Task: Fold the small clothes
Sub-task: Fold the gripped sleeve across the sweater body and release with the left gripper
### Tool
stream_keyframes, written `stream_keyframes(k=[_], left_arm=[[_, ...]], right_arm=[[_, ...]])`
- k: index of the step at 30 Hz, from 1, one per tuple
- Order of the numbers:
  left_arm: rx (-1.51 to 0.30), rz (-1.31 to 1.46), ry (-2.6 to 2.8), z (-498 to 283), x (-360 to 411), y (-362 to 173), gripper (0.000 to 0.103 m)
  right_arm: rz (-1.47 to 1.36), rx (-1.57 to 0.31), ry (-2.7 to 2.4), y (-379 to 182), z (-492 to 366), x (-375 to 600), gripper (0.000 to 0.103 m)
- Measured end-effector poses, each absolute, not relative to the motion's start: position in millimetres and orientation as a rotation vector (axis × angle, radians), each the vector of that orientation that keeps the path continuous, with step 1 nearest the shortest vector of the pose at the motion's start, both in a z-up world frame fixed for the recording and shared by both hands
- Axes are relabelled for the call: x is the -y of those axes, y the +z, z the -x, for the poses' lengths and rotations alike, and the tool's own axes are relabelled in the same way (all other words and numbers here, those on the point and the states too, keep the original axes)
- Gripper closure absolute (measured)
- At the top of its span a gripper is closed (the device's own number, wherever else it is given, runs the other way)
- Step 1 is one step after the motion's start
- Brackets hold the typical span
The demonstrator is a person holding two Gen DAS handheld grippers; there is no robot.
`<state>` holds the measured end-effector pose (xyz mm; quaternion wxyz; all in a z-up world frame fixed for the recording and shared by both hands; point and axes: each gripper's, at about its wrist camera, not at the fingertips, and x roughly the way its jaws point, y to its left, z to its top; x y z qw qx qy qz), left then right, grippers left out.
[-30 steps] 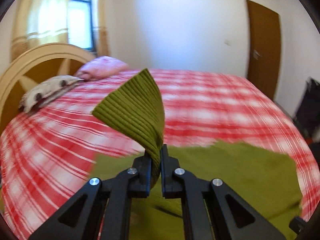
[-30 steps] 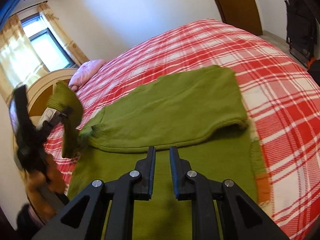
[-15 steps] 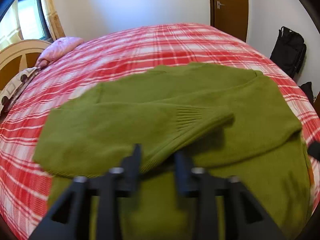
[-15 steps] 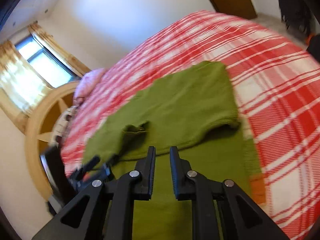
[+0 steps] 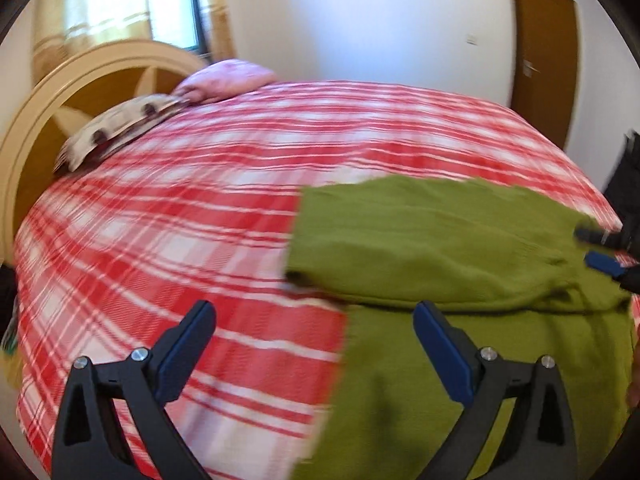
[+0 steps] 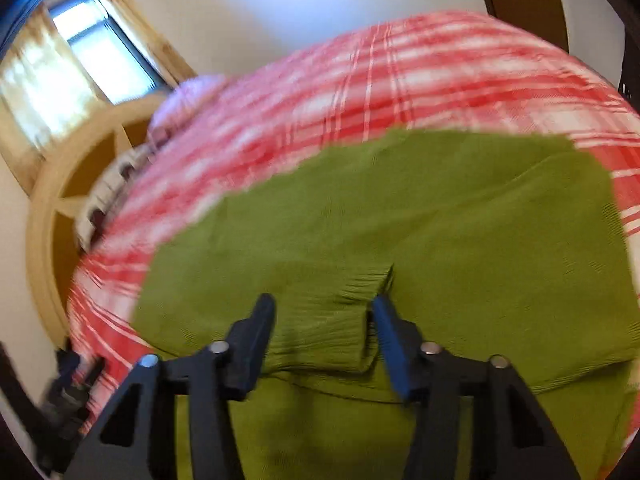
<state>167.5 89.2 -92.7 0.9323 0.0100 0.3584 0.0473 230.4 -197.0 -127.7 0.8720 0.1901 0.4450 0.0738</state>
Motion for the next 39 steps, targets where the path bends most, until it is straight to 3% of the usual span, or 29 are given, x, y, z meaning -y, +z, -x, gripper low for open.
stream_keyframes(k=[2,3,4,5,9,17,24,29,32,36,39], left_arm=[[-0.732,-0.005,0.134,-173,-106,-93,0.002],[-0.730,0.007,0.149,-173,-113,-92,0.002],[-0.727,0.029,0.164,-174,-121,-91,0.002],[-0.726,0.048,0.173,-175,-129,-91,0.002],[-0.725,0.098,0.204,-180,-146,-90,0.002],[-0.707,0.090,0.220,-186,-148,-84,0.002],[-0.703,0.061,0.192,-195,-128,-82,0.002],[-0.714,0.012,0.160,-206,-98,-84,0.002],[-0.706,-0.049,0.130,-211,-76,-81,0.002],[-0.688,-0.077,0.111,-221,-57,-79,0.002],[-0.717,-0.037,0.105,-236,-50,-82,0.002]], right_arm=[[-0.339,-0.945,0.123,-136,-235,184,0.054],[-0.297,-0.927,0.106,-135,-234,179,0.062],[-0.263,-0.929,0.104,-134,-236,173,0.081],[-0.245,-0.940,0.115,-136,-238,171,0.086],[-0.163,-0.913,0.144,-124,-241,165,0.093],[0.039,-0.664,0.059,-46,-220,196,0.093],[0.075,-0.747,-0.035,-86,-214,251,0.093],[-0.031,-0.902,-0.054,-129,-216,273,0.084],[-0.165,-0.841,-0.079,-115,-194,295,0.070],[-0.132,-0.663,-0.204,-75,-167,297,0.070],[-0.073,-0.701,-0.100,-67,-183,273,0.070]])
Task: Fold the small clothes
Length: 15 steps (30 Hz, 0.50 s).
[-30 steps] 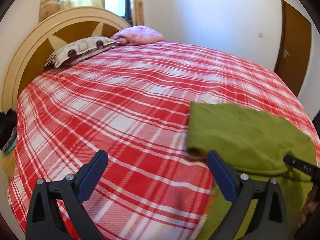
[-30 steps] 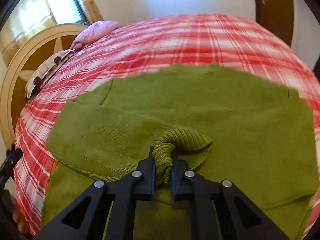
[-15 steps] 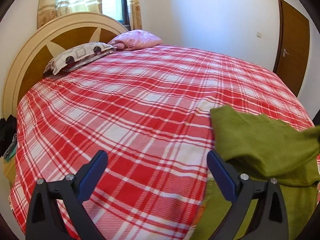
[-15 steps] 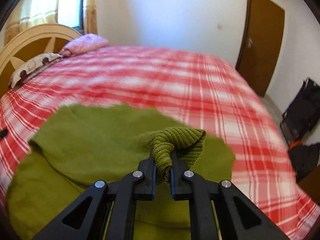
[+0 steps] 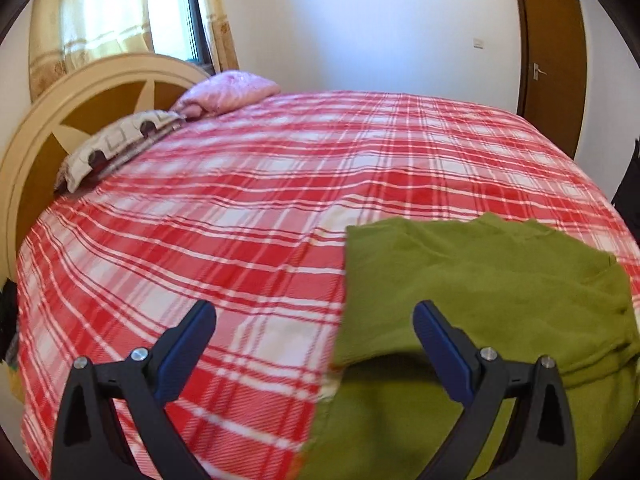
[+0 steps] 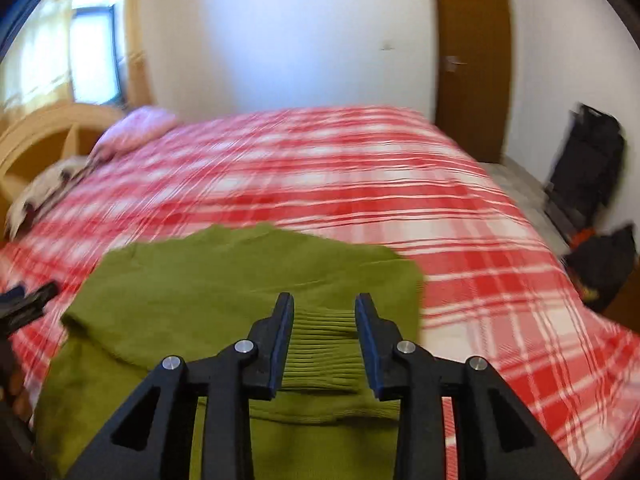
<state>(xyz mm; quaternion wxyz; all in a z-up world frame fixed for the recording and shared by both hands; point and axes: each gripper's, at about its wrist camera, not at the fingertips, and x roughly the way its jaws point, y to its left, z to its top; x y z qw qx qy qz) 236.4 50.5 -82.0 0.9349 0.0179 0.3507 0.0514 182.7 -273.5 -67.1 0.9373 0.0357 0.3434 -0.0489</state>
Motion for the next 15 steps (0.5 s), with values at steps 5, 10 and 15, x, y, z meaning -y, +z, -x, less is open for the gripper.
stream_keyframes(k=[5,10,15], left_arm=[[-0.775,-0.053,0.113,-256,-32,-101,0.002],[-0.872,-0.108,0.154,-263,-32,-136,0.000],[-0.860,-0.100,0.139,-257,-39,-135,0.000]], right_arm=[[-0.088,-0.840,-0.033,-115,-211,257,0.070],[-0.109,-0.860,-0.024,-139,-217,260,0.069],[-0.135,-0.875,-0.012,-119,-208,264,0.070]])
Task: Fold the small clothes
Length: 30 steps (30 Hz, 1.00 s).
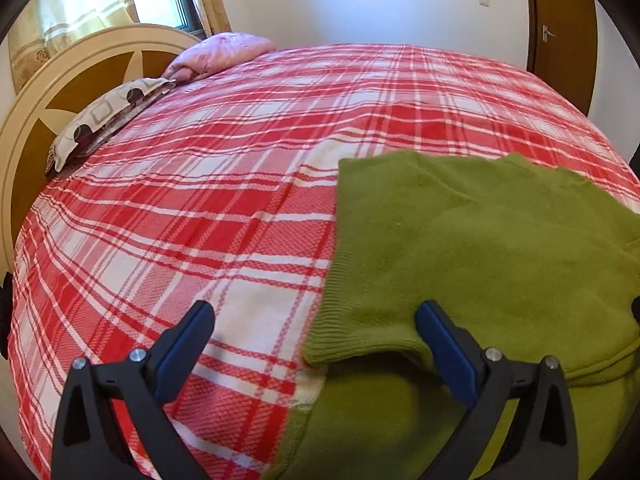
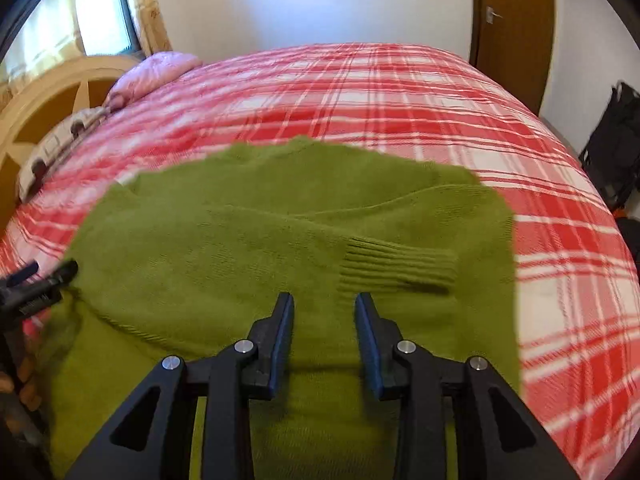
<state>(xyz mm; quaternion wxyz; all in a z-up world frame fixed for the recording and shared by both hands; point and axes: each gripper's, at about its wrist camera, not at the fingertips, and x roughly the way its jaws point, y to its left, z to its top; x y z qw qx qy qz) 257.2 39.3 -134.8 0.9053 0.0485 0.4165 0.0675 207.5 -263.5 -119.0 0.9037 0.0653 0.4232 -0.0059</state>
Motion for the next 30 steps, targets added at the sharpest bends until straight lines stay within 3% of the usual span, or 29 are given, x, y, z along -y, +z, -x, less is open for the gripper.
stream_keyframes(k=[3,7,11,21,30], left_arm=[[-0.831,-0.119,0.140,-239,-57,-121,0.000],[-0.785,-0.098,0.044,-197,-94,-100,0.000],[-0.740,-0.097,-0.080,-139,-129,-84,0.000],[-0.840,-0.073,-0.367,-28,-142,-119,0.000],[-0.915,-0.019,-0.434,17,-129,-156,0.000]], right_arm=[[-0.191,-0.763,0.031,-82,-159,282,0.068],[-0.284,-0.731,0.075,-55,-86,307,0.051],[-0.293,-0.766,0.090,-50,-18,312,0.051],[-0.320,-1.008,0.110,-116,102,299,0.051],[-0.278,-1.147,0.145,-154,119,277,0.051]])
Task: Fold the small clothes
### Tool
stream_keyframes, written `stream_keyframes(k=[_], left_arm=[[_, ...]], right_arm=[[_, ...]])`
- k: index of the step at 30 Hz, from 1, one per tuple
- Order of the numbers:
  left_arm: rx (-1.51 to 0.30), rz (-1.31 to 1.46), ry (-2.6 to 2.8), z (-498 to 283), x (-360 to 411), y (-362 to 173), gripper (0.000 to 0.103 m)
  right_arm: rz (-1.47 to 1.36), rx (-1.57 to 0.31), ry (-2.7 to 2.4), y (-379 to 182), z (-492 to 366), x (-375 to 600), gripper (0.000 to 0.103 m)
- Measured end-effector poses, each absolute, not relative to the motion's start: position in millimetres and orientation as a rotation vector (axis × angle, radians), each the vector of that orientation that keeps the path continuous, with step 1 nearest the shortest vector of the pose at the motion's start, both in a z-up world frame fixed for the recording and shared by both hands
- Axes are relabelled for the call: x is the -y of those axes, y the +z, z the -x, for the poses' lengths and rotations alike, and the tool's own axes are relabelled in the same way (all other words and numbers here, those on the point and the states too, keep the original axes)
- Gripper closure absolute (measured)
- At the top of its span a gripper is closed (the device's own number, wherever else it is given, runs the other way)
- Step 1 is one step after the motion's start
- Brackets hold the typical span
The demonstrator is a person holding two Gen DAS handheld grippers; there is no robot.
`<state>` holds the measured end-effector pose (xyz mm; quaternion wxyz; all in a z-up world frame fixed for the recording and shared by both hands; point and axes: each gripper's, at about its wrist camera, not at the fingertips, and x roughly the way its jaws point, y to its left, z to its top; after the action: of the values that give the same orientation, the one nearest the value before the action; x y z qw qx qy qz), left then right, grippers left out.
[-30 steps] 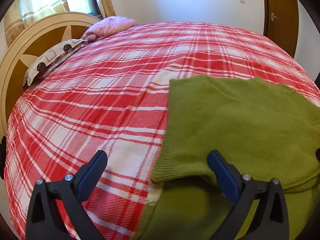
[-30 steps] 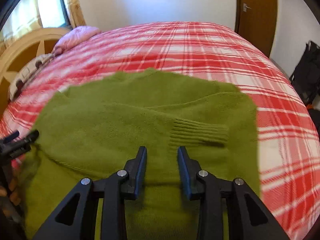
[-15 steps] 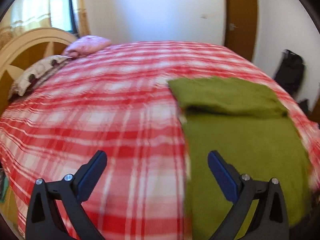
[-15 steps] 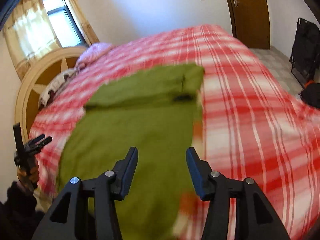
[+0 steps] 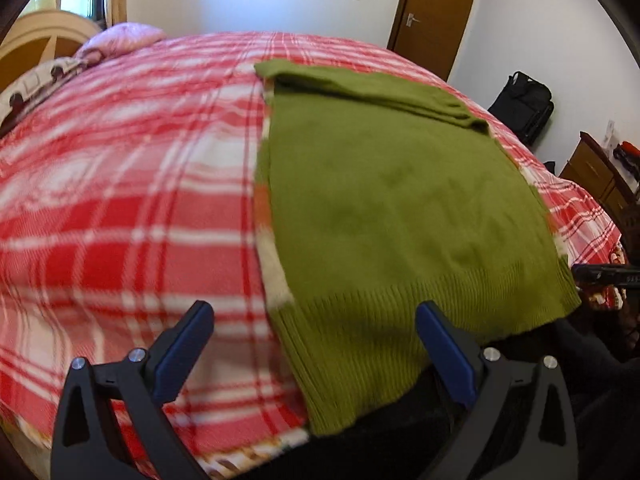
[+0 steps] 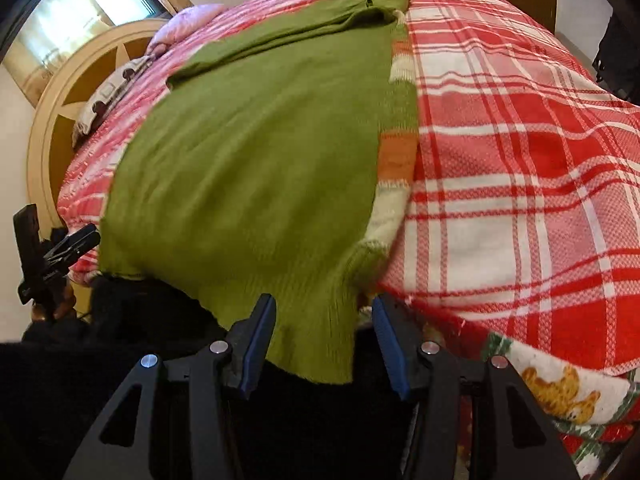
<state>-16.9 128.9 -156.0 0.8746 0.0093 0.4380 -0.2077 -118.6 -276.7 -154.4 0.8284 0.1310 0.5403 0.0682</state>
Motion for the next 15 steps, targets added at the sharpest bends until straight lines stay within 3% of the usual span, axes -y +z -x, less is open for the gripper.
stream_keyframes(k=[5,8,10,11,15], left_arm=[[-0.948,-0.008,-0.447,18,-127,-166,0.003],[-0.974,0.034,-0.488,21,-129,-173,0.017],[-0.997,0.043,-0.495,21,-130,-178,0.031],[-1.007,0.049,-0.504,22,-130,-181,0.036],[-1.056,0.051,-0.533,24,-126,-191,0.060]], right_arm=[[-0.364,-1.202,0.165,-172,125,277,0.051],[-0.395,-1.221,0.172,-185,124,273,0.052],[-0.451,-1.215,0.203,-191,120,274,0.053],[-0.466,-1.215,0.208,-193,120,273,0.056],[-0.532,-1.228,0.241,-206,114,267,0.087]])
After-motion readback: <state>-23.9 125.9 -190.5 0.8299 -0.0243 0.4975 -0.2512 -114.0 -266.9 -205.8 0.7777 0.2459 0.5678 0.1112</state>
